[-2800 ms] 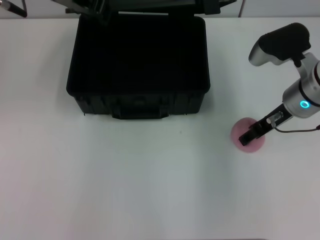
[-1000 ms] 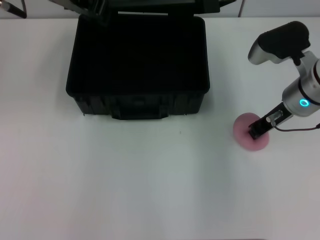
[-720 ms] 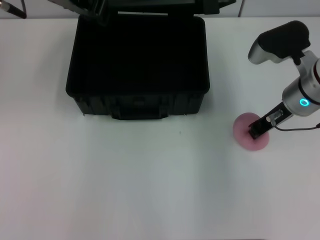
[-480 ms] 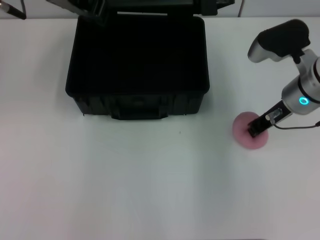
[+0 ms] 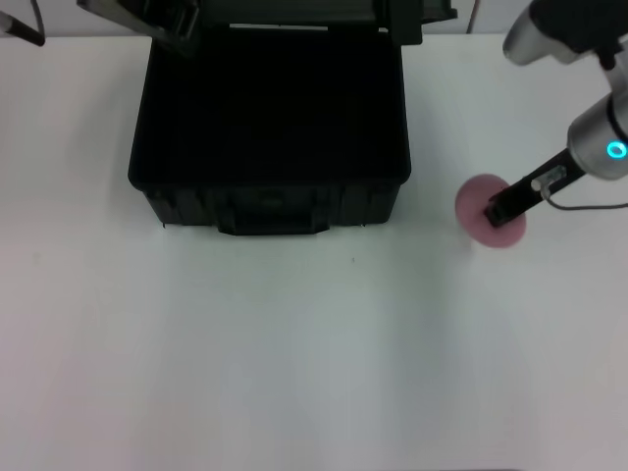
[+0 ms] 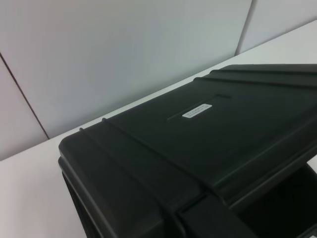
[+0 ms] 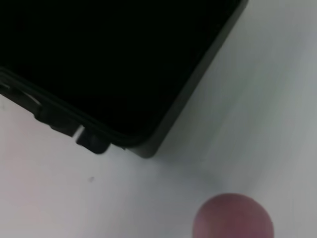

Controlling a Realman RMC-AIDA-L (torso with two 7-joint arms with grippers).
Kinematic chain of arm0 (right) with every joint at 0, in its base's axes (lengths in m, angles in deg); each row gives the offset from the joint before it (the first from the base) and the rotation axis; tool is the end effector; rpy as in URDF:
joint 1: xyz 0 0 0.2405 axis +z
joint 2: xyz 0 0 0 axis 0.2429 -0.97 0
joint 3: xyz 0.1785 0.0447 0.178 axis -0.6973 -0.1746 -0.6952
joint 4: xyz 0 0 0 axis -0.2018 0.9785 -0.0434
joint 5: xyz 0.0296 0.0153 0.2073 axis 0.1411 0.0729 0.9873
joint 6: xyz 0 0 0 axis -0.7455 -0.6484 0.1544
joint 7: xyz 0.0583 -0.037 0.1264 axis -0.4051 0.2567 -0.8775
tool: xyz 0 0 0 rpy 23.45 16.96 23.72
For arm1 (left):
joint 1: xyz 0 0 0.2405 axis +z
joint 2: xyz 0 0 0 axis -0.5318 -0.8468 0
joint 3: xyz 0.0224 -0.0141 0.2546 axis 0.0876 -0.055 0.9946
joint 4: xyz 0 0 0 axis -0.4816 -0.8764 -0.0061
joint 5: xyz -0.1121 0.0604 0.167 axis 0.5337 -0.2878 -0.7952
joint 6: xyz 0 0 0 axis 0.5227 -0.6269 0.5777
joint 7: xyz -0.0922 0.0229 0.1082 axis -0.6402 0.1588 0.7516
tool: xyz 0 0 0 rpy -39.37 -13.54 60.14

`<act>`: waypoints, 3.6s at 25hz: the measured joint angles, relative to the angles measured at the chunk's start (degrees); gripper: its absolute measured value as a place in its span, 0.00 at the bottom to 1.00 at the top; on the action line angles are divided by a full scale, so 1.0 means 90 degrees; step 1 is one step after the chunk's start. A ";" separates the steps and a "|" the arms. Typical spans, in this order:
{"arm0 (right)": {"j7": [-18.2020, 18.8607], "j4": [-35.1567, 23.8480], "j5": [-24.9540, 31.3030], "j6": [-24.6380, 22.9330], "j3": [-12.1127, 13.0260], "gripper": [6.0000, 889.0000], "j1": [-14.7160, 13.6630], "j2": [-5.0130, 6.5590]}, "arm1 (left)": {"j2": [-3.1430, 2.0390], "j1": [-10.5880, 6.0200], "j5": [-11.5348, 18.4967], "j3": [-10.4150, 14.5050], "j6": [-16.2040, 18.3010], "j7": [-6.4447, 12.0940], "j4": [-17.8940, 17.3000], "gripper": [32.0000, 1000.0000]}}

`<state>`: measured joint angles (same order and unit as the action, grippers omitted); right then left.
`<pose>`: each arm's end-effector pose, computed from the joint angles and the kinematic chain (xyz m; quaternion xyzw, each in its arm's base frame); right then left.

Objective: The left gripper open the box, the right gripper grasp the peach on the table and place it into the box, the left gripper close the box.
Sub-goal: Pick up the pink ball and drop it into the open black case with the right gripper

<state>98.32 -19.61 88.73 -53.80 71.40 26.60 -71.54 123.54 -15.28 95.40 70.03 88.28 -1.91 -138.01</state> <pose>0.2263 0.3829 -0.0129 -0.8558 0.4400 -0.1845 0.2001 -0.0719 0.3841 0.0727 -0.8550 -0.3899 0.0831 0.3316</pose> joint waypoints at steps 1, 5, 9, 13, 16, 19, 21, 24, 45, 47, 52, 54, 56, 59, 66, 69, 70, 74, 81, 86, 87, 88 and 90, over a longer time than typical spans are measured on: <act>0.0039 -0.0140 0.0012 -0.0108 -0.0063 0.06 -0.0013 0.0001 | 0.0000 0.0001 -0.0002 0.0000 0.0008 0.0000 0.0000 0.14; 0.0252 -0.0626 0.0378 -0.0431 -0.0354 0.06 -0.0035 -0.0006 | -0.0001 0.0003 -0.0031 0.0000 0.0032 0.0013 -0.0005 0.10; 0.0405 -0.0818 0.0951 -0.0501 -0.0409 0.07 -0.0041 0.0008 | -0.0001 0.0004 -0.0044 -0.0001 0.0036 0.0022 -0.0011 0.05; 0.0577 -0.0948 0.1168 -0.0404 -0.0420 0.07 -0.0046 0.0010 | -0.0003 0.0004 -0.0044 -0.0011 0.0037 0.0025 -0.0017 0.01; 0.0692 -0.0967 0.1170 -0.0227 -0.0464 0.07 -0.0039 0.0006 | -0.0011 0.0004 -0.0044 -0.0010 0.0036 0.0026 -0.0019 0.01; 0.0787 -0.0934 0.1172 -0.0041 -0.0484 0.07 -0.0001 -0.0013 | -0.0011 -0.0002 -0.0044 -0.0005 0.0037 0.0027 -0.0019 0.01; 0.0845 -0.0909 0.1173 0.0056 -0.0485 0.08 0.0024 -0.0026 | -0.0010 -0.0017 -0.0044 -0.0004 0.0037 0.0028 -0.0019 0.00; 0.0887 -0.0899 0.1173 0.0208 -0.0481 0.08 0.0053 -0.0036 | -0.0004 -0.0037 -0.0042 -0.0002 0.0037 0.0029 -0.0016 0.00; 0.1399 0.0429 0.2139 0.1984 0.0225 0.10 0.0447 -0.0082 | 0.0000 -0.0062 -0.0023 0.0000 0.0036 0.0052 0.0002 0.00; 0.1403 0.0506 0.2174 0.2123 0.0304 0.10 0.0448 -0.0087 | 0.0000 -0.0063 -0.0021 0.0000 0.0036 0.0052 0.0002 0.00; 0.1550 0.0763 0.2535 0.2418 0.0458 0.10 0.0454 -0.0092 | 0.0000 -0.0071 -0.0017 0.0000 0.0036 0.0050 0.0002 0.00; 0.1592 0.0828 0.2597 0.2512 0.0498 0.10 0.0459 -0.0092 | 0.0000 -0.0074 -0.0015 0.0000 0.0033 0.0050 0.0002 0.00; 0.1606 0.0847 0.2627 0.2599 0.0521 0.10 0.0463 -0.0091 | 0.0000 -0.0075 -0.0009 0.0000 0.0029 0.0049 0.0002 0.00; 0.1616 0.0851 0.2635 0.2675 0.0522 0.11 0.0463 -0.0095 | 0.0000 -0.0075 -0.0005 0.0000 0.0026 0.0049 0.0002 0.00; 0.1619 0.0896 0.2637 0.2764 0.0523 0.11 0.0463 -0.0110 | 0.0000 -0.0075 0.0000 0.0000 0.0026 0.0049 0.0002 0.00; 0.1618 0.0909 0.2637 0.2796 0.0529 0.11 0.0463 -0.0117 | 0.0000 -0.0075 0.0000 0.0000 0.0026 0.0054 0.0001 0.00; 0.1615 0.0912 0.2637 0.2797 0.0529 0.12 0.0463 -0.0120 | 0.0000 -0.0075 0.0000 0.0000 0.0026 0.0057 0.0001 0.00; 0.1604 0.0917 0.2637 0.2800 0.0530 0.12 0.0463 -0.0119 | 0.0000 -0.0075 0.0000 0.0000 0.0026 0.0068 0.0001 0.00; 0.1609 0.0917 0.2637 0.2802 0.0530 0.17 0.0463 -0.0119 | 0.0000 -0.0075 -0.0004 0.0000 0.0030 0.0068 0.0001 0.00; 0.1608 0.0908 0.2637 0.2802 0.0530 0.38 0.0463 -0.0114 | 0.0000 -0.0075 -0.0011 0.0000 0.0034 0.0074 0.0001 0.00; 0.1607 0.0905 0.2638 0.2802 0.0530 0.52 0.0463 -0.0111 | 0.0000 -0.0075 -0.0012 0.0000 0.0035 0.0078 0.0003 0.00; 0.1605 0.0900 0.2638 0.2802 0.0530 0.66 0.0463 -0.0109 | 0.0000 -0.0073 -0.0013 0.0000 0.0036 0.0082 0.0004 0.00; 0.1601 0.0892 0.2638 0.2802 0.0530 0.70 0.0463 -0.0109 | 0.0000 -0.0069 -0.0014 0.0000 0.0036 0.0085 0.0005 0.00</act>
<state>112.73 -11.58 112.47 -28.58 76.17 30.77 -72.51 123.54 -15.90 95.27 70.03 88.61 -1.14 -137.96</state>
